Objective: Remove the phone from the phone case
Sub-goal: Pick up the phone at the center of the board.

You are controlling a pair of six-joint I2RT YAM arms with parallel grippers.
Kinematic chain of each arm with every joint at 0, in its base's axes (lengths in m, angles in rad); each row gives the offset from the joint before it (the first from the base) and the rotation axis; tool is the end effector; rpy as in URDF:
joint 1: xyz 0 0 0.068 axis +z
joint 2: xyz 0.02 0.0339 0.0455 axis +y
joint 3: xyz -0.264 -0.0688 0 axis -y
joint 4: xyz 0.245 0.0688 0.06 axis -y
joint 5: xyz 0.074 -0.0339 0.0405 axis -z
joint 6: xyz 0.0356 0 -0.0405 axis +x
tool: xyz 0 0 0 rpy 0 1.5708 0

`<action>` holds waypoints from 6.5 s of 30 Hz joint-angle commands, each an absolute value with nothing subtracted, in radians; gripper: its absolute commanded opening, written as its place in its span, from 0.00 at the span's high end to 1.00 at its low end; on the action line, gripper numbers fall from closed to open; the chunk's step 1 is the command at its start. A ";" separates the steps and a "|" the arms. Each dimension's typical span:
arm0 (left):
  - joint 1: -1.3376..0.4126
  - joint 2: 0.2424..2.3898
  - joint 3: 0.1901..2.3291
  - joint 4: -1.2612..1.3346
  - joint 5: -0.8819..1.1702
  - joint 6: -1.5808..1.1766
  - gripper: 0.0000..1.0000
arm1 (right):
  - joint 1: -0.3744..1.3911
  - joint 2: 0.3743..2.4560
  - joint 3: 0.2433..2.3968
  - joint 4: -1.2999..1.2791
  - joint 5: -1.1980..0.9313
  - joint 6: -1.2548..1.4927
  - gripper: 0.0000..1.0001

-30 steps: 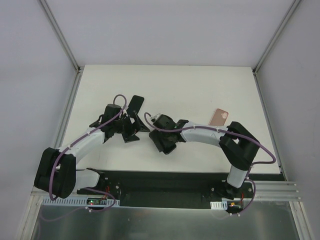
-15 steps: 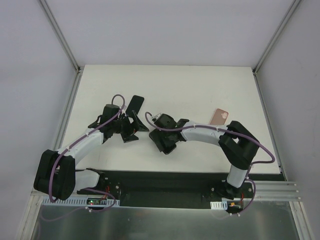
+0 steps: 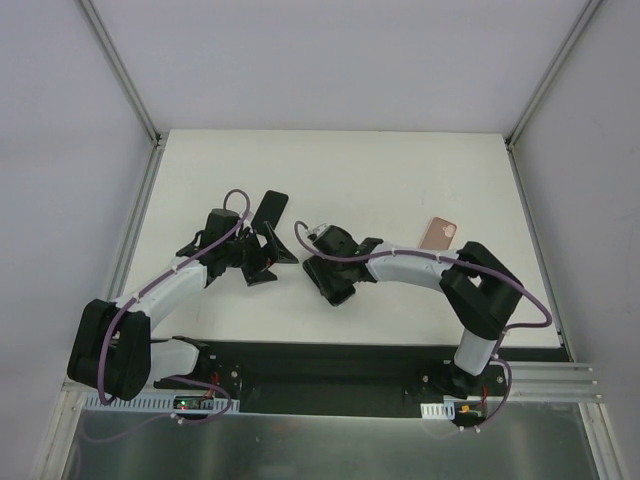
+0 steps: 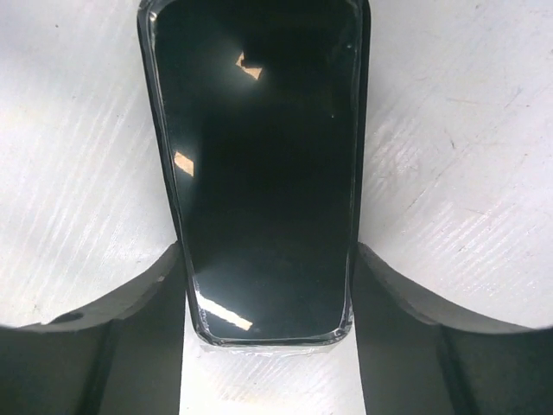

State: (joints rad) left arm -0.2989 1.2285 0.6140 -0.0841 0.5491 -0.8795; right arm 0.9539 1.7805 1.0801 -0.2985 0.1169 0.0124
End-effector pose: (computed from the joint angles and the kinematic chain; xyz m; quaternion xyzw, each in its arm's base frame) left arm 0.2297 -0.0902 0.2028 -0.1400 0.8687 -0.4302 0.2015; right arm 0.2117 0.2914 0.1677 -0.4197 0.8611 0.0812 0.2754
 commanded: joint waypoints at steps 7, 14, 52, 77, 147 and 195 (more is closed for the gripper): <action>-0.287 1.244 0.615 -0.060 0.586 -0.864 0.15 | 0.948 1.683 1.057 -0.322 0.084 0.040 0.98; -0.287 1.264 0.615 -0.055 0.609 -0.856 0.14 | 0.946 1.595 1.060 -0.310 0.061 0.064 0.99; -0.380 1.500 0.719 0.347 0.692 -1.042 0.49 | 0.943 1.440 1.062 -0.307 -0.057 0.118 0.98; -0.408 1.535 0.733 0.425 0.802 -1.028 0.46 | 0.937 1.433 1.104 -0.296 -0.064 0.129 0.99; -0.362 1.437 0.746 0.598 1.014 -1.138 1.00 | 0.764 1.302 0.977 -0.407 -0.046 0.071 0.11; -0.371 1.451 0.752 0.782 1.167 -1.276 1.00 | 0.769 1.361 0.927 -0.359 0.063 -0.003 0.55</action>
State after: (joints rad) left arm -0.3580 1.5021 0.7151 0.5667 0.9340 -1.1084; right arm 0.7708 1.3315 0.9695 -0.3222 0.0029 0.0238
